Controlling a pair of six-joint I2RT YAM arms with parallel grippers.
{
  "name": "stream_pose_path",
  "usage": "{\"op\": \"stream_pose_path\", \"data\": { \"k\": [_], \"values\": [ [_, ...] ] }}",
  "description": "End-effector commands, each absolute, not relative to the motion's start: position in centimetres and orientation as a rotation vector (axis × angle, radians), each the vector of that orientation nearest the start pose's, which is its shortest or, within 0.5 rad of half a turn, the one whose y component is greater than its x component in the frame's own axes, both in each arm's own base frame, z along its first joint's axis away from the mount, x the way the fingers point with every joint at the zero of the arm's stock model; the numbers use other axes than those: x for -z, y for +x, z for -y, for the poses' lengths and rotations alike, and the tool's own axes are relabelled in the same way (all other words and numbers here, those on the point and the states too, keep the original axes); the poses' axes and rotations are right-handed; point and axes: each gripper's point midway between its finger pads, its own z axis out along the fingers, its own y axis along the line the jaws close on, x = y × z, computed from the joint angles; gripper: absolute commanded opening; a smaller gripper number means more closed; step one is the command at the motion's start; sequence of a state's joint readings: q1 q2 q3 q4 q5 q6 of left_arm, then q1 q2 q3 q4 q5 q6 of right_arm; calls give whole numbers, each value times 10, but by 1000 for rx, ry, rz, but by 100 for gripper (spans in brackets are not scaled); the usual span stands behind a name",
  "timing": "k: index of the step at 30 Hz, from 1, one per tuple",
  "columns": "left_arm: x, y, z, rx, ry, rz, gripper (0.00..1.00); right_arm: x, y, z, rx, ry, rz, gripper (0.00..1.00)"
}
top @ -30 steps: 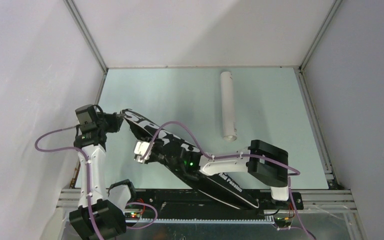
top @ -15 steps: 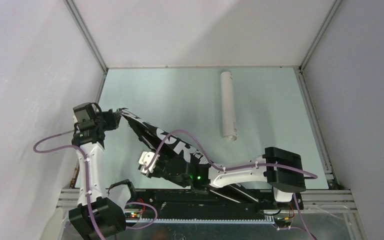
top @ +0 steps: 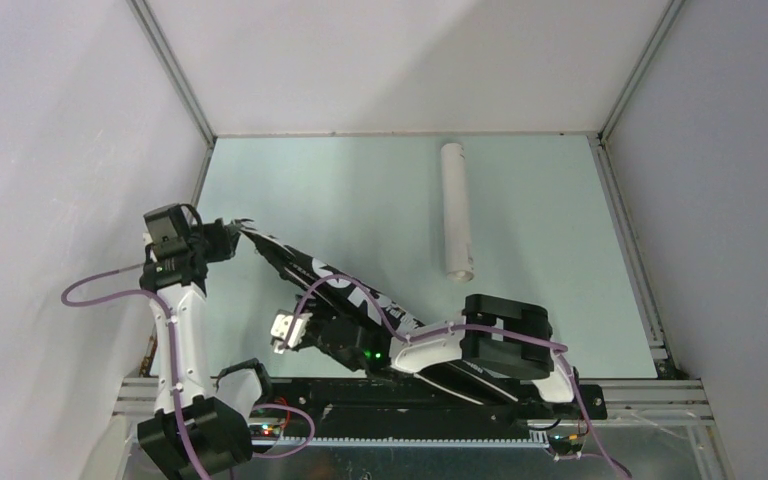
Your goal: Pack up the badminton gear
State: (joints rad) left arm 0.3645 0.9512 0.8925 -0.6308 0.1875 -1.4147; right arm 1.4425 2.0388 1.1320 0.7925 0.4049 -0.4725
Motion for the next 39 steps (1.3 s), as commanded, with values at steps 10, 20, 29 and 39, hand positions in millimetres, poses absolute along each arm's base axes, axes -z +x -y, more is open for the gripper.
{"op": "stream_pose_path", "data": {
  "k": [10, 20, 29, 39],
  "values": [
    [-242, 306, -45, 752, -1765, -1498, 0, -171, 207, -494, -252, -926, -1289, 54],
    [-229, 293, -26, 823, -1797, -1563, 0, -225, 213, -531, -347, -948, -918, 47],
    [-223, 273, -20, 759, -1859, -1639, 0, -251, 232, -549, -217, -952, -753, 47],
    [-220, 261, -8, 802, -1829, -1651, 0, -265, 230, -567, -227, -956, -693, 42]
  ]
}}
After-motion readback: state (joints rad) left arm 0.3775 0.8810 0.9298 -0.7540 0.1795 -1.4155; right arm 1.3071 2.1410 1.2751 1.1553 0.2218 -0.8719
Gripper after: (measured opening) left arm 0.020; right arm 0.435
